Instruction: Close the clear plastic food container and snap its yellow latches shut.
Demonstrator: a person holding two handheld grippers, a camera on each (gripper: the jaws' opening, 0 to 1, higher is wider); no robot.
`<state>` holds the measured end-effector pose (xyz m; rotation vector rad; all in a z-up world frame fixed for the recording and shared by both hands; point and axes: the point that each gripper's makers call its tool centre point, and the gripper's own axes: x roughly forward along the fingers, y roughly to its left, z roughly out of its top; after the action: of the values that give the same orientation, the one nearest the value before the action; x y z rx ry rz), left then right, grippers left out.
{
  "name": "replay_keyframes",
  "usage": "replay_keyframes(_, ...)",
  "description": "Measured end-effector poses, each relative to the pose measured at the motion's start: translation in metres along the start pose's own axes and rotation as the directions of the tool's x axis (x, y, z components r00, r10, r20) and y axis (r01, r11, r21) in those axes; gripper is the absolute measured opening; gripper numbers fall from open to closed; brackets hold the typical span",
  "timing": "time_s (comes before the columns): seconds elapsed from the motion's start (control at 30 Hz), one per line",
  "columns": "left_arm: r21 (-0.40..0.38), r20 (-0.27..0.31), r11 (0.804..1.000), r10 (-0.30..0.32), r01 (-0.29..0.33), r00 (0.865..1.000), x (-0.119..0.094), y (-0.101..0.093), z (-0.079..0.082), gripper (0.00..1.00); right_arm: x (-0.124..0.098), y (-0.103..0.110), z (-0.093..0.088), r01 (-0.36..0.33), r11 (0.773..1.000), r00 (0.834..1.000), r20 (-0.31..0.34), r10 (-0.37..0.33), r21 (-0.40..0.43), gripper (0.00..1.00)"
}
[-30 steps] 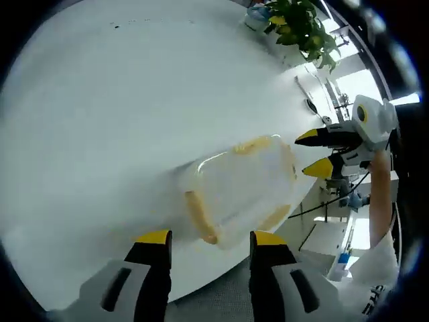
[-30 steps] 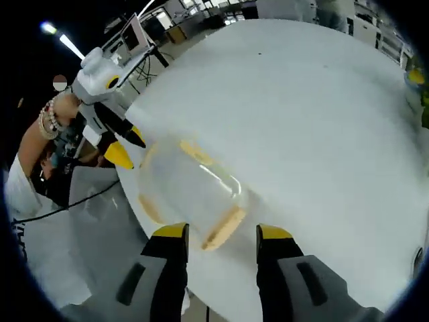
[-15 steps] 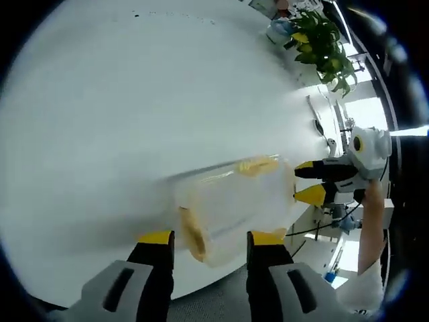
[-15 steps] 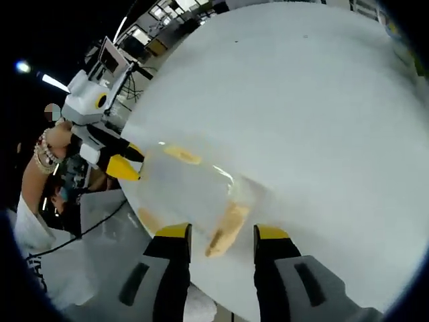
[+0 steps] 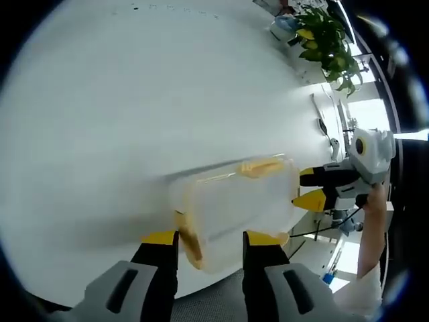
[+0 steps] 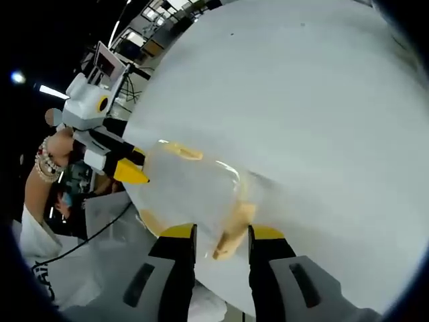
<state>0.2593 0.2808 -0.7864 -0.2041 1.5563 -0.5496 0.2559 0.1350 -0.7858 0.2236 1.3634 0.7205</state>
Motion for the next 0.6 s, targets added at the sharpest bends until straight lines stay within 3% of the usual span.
replay_keyframes(0.1,0.052,-0.003,0.999,0.014,-0.014,1.0,0.0007,-0.0022,-0.0011,0.32,-0.0001,-0.0006,0.0,0.003,1.0,1.0,-0.005,-0.003,0.006,0.27)
replay_keyframes(0.6,0.022,-0.004,0.999,0.05,-0.05,0.999,0.0027,-0.0003,0.0016,0.31,-0.0001,-0.0013,0.0005,0.002,1.0,1.0,-0.003,-0.002,0.01,0.26)
